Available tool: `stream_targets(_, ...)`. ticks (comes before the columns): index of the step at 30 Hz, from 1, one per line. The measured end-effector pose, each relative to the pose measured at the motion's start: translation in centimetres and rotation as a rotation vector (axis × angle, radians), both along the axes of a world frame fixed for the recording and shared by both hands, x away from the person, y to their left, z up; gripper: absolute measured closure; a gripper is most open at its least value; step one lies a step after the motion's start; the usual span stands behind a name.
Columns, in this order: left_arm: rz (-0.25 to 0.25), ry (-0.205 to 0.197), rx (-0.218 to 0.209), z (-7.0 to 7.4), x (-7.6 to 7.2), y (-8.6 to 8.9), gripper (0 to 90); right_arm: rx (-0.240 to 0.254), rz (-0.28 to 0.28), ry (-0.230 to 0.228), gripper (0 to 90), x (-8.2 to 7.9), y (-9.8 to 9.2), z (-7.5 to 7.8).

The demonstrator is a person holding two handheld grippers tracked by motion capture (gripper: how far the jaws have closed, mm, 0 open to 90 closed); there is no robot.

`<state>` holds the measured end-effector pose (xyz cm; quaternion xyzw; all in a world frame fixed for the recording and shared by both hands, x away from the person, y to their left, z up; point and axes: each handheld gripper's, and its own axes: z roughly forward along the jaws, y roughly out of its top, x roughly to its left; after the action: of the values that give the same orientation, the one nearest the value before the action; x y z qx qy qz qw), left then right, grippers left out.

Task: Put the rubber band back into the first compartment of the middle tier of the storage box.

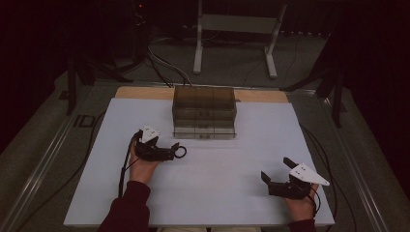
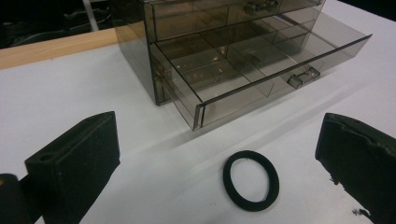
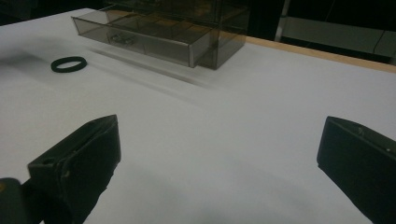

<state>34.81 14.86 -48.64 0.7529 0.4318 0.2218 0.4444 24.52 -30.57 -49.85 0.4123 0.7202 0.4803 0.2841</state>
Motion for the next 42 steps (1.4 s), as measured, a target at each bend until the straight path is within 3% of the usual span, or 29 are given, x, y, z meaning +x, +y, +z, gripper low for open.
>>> stream_targets(32,-0.016,0.102,0.056,-1.7,1.9,-1.3,3.0,0.001,0.003,0.002,0.2,0.0,0.1,0.0)
stream_targets(39,-0.025,0.150,0.082,-2.1,2.2,-1.8,4.4,-0.001,0.002,0.003,0.2,0.0,0.1,0.0)
stream_targets(42,-0.025,0.188,0.090,-2.3,2.3,-2.1,8.9,-0.001,0.003,0.003,0.2,0.0,0.1,0.0)
